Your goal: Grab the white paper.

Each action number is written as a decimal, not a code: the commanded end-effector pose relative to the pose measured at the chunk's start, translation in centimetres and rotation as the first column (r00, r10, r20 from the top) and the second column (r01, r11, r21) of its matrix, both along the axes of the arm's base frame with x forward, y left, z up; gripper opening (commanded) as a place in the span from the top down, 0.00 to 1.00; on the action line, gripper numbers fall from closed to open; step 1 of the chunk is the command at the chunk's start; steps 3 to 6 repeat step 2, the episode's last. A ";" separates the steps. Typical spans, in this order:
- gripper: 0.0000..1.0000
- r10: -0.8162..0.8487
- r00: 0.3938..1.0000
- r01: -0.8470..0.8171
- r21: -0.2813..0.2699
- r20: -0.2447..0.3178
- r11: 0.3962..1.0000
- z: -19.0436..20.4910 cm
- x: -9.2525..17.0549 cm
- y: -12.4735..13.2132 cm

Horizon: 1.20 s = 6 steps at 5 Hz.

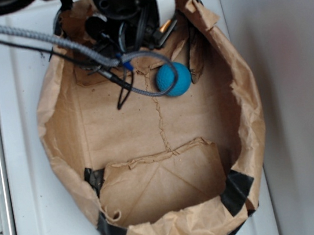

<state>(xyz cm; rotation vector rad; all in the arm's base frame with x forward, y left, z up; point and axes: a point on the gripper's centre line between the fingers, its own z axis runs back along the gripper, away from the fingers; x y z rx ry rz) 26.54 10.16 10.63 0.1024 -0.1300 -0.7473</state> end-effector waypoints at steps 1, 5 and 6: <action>1.00 -0.123 0.990 0.116 0.084 0.072 0.990 4.6 0.9 -4.8; 1.00 -0.165 0.980 0.153 0.109 0.113 0.982 5.3 0.6 -6.2; 1.00 -0.165 0.980 0.153 0.109 0.113 0.982 5.3 0.6 -6.2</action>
